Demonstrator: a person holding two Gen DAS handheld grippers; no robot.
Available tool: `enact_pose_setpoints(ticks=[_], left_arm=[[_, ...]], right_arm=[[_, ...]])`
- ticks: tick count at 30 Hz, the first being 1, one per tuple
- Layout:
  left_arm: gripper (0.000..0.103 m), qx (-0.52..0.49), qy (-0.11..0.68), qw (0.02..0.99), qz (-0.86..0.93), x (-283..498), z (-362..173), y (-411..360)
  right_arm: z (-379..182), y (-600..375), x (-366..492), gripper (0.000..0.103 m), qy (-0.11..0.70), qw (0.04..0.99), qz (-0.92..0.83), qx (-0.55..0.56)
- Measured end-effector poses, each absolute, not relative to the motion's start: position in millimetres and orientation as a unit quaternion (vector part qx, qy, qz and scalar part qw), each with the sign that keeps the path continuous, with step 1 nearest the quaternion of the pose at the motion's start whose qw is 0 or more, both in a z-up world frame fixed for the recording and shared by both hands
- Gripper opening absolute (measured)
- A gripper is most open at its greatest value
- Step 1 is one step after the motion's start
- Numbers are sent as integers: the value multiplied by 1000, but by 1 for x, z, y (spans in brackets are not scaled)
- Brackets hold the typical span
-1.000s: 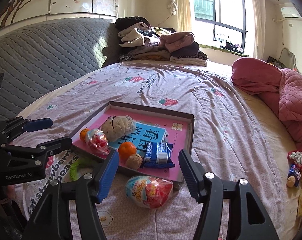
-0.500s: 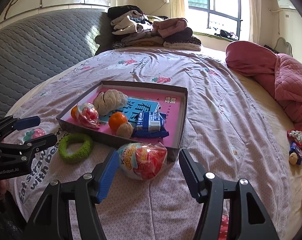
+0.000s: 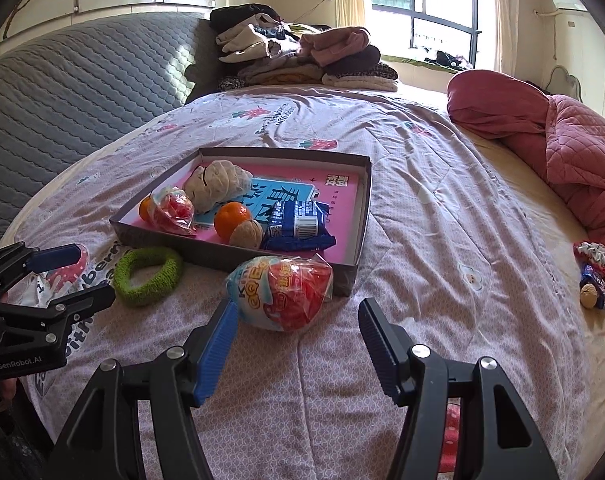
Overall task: Organize objects
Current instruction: 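Withdraw both open tools back from the pink tray, then close the left tool on the green fuzzy ring while the right tool grips the small Kinder egg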
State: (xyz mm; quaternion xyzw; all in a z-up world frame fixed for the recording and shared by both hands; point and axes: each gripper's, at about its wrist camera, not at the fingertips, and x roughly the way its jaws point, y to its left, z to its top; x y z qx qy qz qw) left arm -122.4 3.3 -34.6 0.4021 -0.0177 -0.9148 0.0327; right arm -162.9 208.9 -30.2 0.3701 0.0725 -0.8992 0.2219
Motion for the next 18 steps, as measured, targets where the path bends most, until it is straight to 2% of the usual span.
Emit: enact_pose_setpoints(ticks=[18], left_arm=[[74,415,-44,29,-908,-154,-58,25]], right_arm=[[-48,207,-178,62,57,222,-896,381]])
